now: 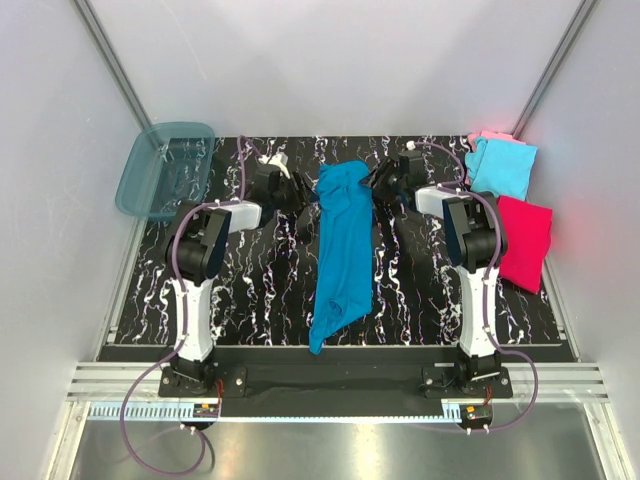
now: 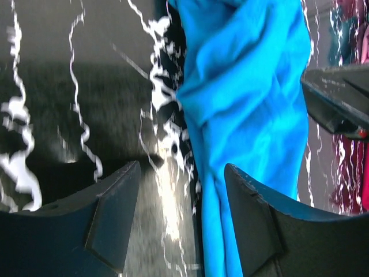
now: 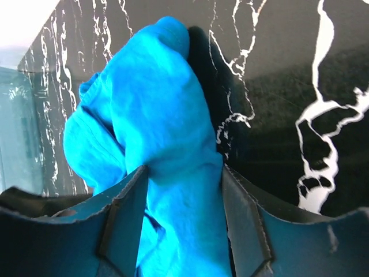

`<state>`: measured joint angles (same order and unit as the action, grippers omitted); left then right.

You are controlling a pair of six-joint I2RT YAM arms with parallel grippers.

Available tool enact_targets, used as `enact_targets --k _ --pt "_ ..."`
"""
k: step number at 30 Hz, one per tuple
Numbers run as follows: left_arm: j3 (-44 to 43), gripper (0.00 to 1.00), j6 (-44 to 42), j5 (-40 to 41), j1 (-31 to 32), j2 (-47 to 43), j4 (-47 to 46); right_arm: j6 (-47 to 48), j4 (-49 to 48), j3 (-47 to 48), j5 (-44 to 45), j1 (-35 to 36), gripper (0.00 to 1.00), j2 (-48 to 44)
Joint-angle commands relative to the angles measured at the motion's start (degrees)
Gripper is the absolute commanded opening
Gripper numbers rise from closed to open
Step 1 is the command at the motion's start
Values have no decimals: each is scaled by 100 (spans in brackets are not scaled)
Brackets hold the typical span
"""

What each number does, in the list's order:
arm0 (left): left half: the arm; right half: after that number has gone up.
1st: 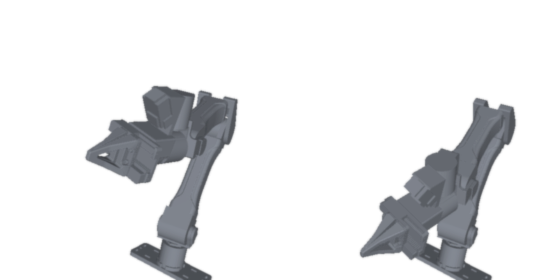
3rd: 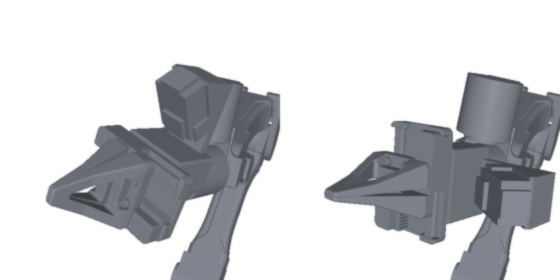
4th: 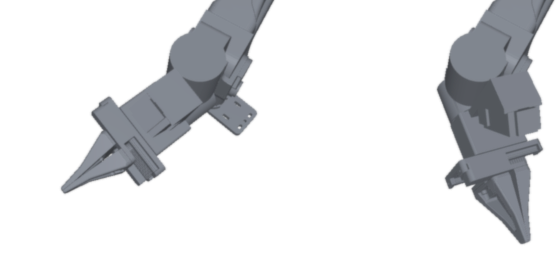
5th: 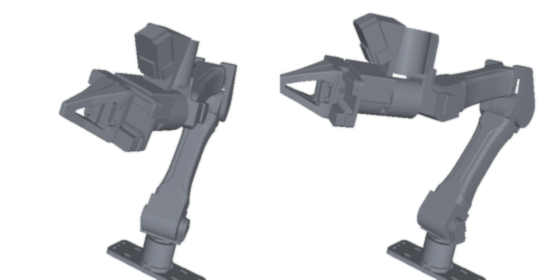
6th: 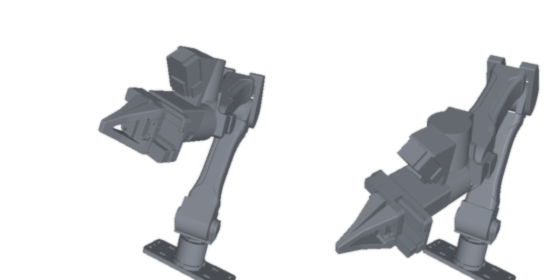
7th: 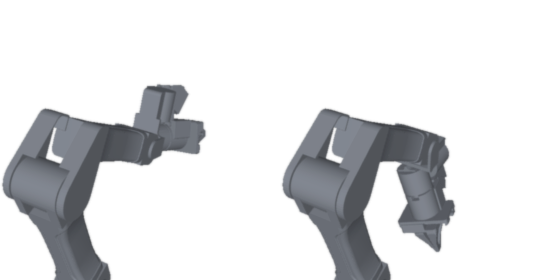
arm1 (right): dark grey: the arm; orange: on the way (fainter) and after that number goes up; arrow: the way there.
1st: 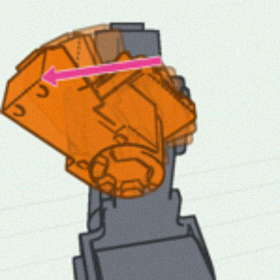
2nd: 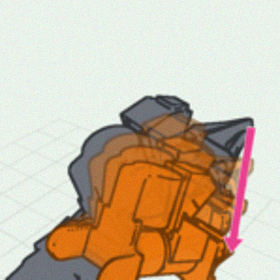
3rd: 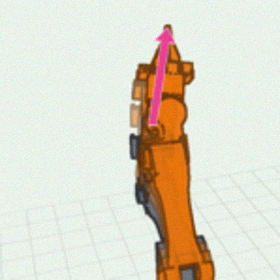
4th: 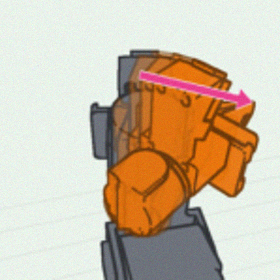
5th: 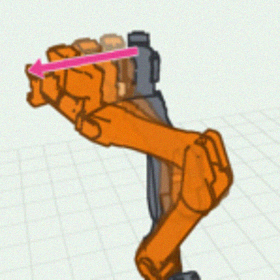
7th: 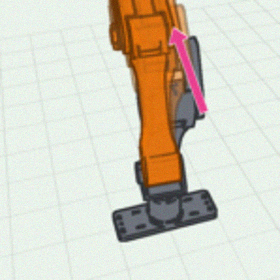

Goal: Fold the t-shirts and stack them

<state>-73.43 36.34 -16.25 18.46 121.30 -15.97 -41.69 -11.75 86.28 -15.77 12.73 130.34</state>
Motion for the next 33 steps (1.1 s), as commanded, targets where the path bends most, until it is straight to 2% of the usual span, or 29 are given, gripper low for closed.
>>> enact_targets --k 1,2,5,6,7,11,14,16,18,19,22,28,33 --pt "-593 64 145 -264 -26 297 -38 -84 120 179 -190 -16 59 281" --pt "-672 63 189 -282 -26 455 -29 -93 103 196 -207 -16 57 281" --pt "-988 62 400 -370 -26 789 -29 -102 67 187 -163 -25 28 246" --pt "-1120 61 453 -457 -26 869 -55 -111 59 196 -172 -34 16 246" --pt "-1165 60 619 -501 -35 957 -178 -111 50 214 -172 -51 13 246" --pt "-1341 56 1085 -818 -44 1273 -556 -208 -47 240 -251 -87 12 307" --pt "-1586 54 1226 -984 -44 1457 -469 -243 -108 284 -304 -104 12 351" --pt "-1753 44 1288 -1047 -44 1537 -390 -287 -108 345 -339 -122 9 360" --pt "-1938 31 1279 -1082 -44 1564 -233 -339 -108 398 -365 -113 1 360" --pt "-1999 18 1279 -1108 -53 1590 -179 -348 -108 468 -365 -130 0 369" --pt "-2351 0 1174 -1161 -53 1643 119 -392 -12 713 -409 -131 0 430" --pt "-3132 0 1288 -1249 -114 1923 419 -410 234 1417 -541 -131 0 641" --pt "-4555 0 1384 -1223 -176 2468 997 -375 681 2557 -690 -183 0 1124"
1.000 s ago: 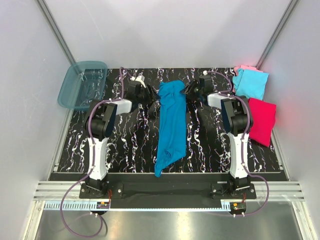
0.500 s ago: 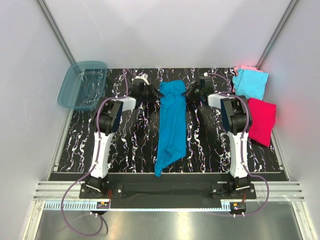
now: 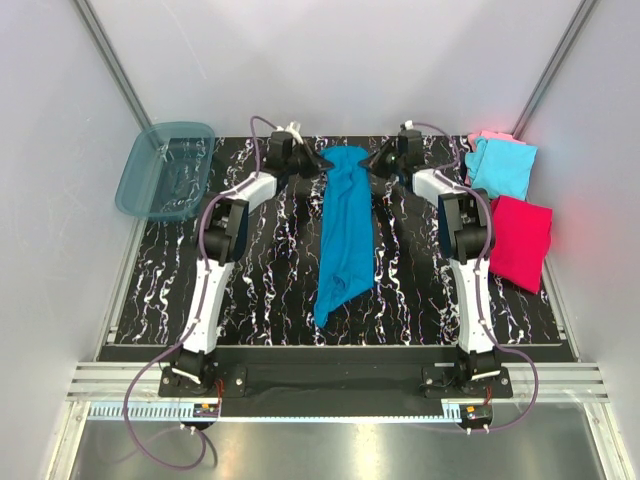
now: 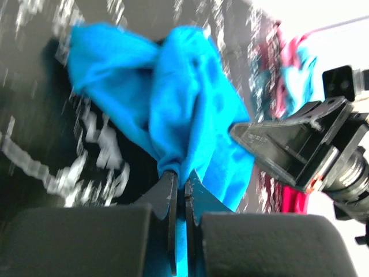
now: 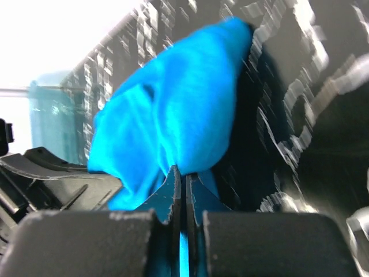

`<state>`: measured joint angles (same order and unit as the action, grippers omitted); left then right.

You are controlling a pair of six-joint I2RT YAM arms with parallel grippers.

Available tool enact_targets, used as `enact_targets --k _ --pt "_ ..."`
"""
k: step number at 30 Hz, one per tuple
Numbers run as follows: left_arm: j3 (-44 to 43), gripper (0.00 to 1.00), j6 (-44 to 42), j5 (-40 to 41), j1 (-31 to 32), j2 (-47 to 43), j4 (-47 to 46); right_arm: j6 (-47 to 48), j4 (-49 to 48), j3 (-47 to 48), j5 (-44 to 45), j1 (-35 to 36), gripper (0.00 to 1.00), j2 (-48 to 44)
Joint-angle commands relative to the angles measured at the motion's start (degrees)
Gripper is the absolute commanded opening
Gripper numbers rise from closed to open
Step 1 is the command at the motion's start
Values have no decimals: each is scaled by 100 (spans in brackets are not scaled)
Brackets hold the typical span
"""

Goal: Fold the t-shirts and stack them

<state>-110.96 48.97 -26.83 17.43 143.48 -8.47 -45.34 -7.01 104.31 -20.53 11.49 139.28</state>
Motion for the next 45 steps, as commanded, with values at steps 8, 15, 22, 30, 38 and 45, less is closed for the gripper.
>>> enact_targets --k 8,15,22,30,38,45 --pt "-1773 43 561 -375 -319 998 505 -309 885 2049 -434 -252 14 1241" --pt "379 70 438 -138 -442 -449 -452 -168 754 1148 119 -243 40 338" --pt "2478 69 157 256 -363 -2612 -832 -159 674 -41 348 -200 43 -1794" --pt "5491 68 -599 1188 716 -5642 -805 -1 1263 -3273 936 668 47 -4389" --pt "8272 68 -539 3568 2464 -8051 -762 -344 1035 -6604 1359 1970 47 -6720" --pt "9697 67 68 5431 3889 -9460 -323 -563 1008 -7733 1833 2455 46 -7591"
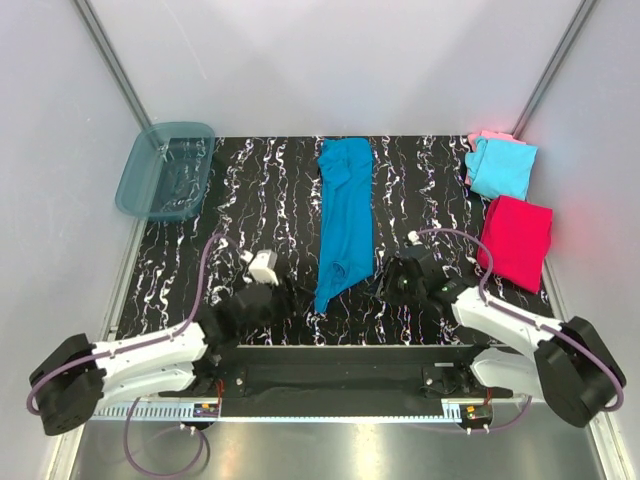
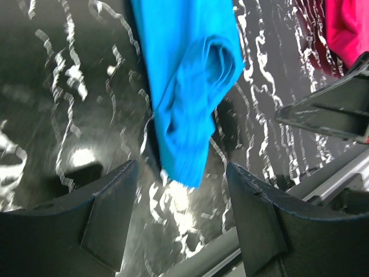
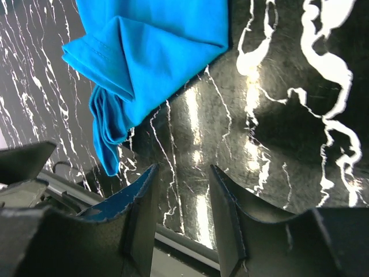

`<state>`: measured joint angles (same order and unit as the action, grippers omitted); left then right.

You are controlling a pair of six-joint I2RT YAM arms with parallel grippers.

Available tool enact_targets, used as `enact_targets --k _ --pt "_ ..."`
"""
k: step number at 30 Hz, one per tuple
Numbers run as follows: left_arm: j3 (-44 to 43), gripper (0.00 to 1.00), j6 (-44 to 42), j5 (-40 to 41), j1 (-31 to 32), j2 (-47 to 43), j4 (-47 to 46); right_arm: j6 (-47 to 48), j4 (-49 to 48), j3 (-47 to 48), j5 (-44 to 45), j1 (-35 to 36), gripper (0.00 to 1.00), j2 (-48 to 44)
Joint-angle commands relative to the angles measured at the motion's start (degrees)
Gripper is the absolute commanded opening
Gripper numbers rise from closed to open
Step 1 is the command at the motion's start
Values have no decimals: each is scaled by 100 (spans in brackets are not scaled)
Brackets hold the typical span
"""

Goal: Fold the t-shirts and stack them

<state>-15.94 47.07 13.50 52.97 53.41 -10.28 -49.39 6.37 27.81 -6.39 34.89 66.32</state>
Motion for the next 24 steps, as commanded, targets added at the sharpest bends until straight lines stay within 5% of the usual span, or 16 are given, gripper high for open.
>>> enact_targets --k 1,10,24 --pt "258 67 372 1514 546 -541 -62 -159 -347 -118 437 123 46 -304" --pt "856 66 1031 2262 1365 -981 509 -45 -584 416 560 553 45 442" --pt "1032 66 1164 2526 1488 -1719 1020 702 -260 2026 789 597 45 2129"
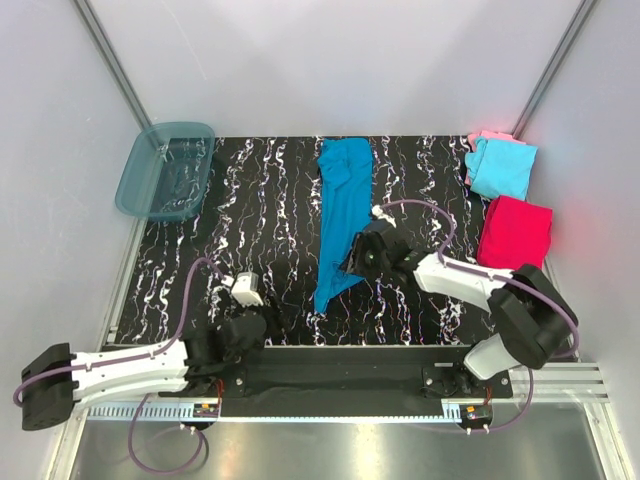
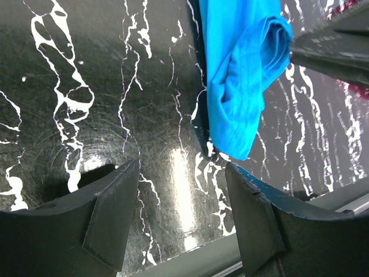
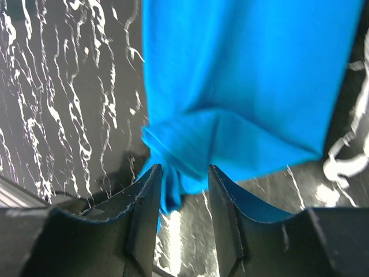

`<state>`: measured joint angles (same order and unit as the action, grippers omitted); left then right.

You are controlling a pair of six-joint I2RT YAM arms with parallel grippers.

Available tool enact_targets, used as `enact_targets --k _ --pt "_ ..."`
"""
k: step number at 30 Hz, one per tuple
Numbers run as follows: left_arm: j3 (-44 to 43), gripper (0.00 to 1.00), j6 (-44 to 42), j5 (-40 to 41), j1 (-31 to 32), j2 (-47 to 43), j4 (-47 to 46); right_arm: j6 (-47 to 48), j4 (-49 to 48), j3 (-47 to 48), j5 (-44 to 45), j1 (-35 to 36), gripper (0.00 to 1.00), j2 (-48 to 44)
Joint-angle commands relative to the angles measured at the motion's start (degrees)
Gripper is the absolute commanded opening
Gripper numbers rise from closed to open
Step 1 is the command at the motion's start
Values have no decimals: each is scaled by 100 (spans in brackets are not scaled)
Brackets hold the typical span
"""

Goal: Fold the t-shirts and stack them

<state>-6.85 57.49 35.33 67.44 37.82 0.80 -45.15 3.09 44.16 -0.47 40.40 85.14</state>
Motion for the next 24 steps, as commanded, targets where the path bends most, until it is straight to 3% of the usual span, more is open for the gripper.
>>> enact_targets --k 1,9,12,13,14,24 --pt "140 66 139 343 50 -205 42 287 103 505 170 47 45 327" --pt "184 65 166 404 59 -644 324 340 183 769 65 47 43 723" --pt "167 65 131 431 68 -820 438 340 200 769 65 47 30 758" --pt "167 65 122 439 68 -864 500 322 209 761 65 47 7 758" --pt "158 65 122 448 59 -917 526 287 201 743 65 47 0 749" --pt "158 64 148 431 85 -987 562 120 973 673 486 55 0 -716"
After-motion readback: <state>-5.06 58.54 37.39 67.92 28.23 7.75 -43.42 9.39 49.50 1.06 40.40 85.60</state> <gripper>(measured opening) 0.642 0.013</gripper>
